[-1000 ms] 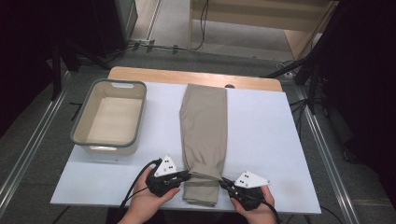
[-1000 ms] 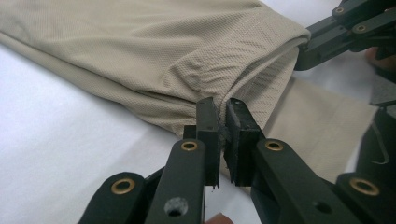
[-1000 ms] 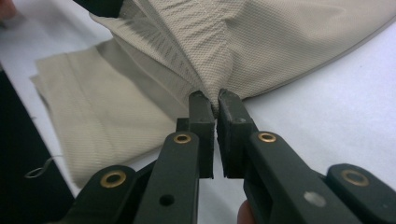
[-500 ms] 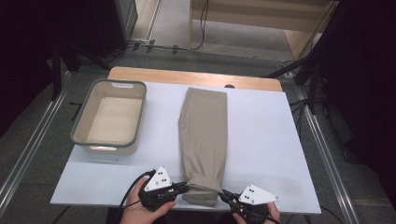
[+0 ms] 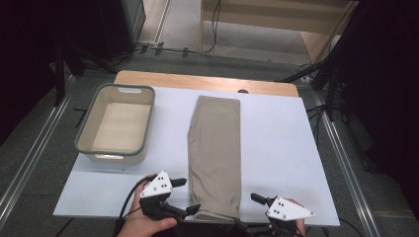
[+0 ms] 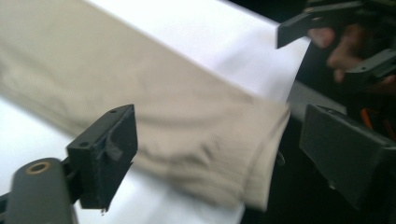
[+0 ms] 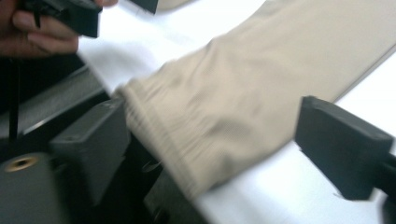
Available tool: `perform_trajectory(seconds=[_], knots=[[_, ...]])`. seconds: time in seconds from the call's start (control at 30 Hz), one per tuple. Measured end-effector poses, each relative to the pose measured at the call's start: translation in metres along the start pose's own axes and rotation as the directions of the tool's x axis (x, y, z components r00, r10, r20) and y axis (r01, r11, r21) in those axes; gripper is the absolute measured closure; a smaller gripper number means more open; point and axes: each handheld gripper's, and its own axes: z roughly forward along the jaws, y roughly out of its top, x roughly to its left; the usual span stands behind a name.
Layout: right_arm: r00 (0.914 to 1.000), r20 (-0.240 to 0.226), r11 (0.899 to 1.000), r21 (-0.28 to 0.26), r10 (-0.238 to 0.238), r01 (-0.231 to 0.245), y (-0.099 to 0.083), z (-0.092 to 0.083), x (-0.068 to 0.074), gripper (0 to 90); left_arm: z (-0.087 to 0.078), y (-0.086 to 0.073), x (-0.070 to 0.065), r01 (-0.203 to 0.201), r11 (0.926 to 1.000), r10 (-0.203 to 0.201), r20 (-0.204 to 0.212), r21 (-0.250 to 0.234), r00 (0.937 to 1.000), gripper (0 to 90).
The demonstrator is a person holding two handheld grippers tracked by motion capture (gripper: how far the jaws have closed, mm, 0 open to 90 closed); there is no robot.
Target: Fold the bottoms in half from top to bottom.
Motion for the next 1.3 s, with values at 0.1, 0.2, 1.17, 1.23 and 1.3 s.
perform_trajectory(seconds=[0.1,0.2,1.17,1.23,1.3], knots=[[0.9999,0.011,1.0,-0.026,0.01,-0.01,0.016,0.006,-0.019,0.0,0.004,0.014,0.019,-0.004,0.9995,0.005,0.027,-0.03,0.9996,0.0],[0.9998,0.014,0.999,-0.037,0.015,-0.014,0.03,0.017,-0.042,0.0,0.012,0.029,0.039,-0.007,0.9987,0.007,0.01,-0.051,0.9999,0.0],[0.9749,0.185,0.983,0.112,0.124,-0.146,0.138,0.171,-0.249,23.9,0.127,0.121,0.243,0.179,0.9818,-0.157,-0.253,0.064,0.9545,10.6],[0.9721,0.2,0.98,0.132,0.123,-0.151,0.139,0.179,-0.258,25.1,0.132,0.122,0.25,0.19,0.9771,-0.154,-0.297,0.095,0.9423,13.9],[0.9653,0.227,0.975,0.146,0.13,-0.165,0.139,0.186,-0.266,27.7,0.139,0.122,0.256,0.198,0.9733,-0.152,-0.317,0.116,0.936,14.7]])
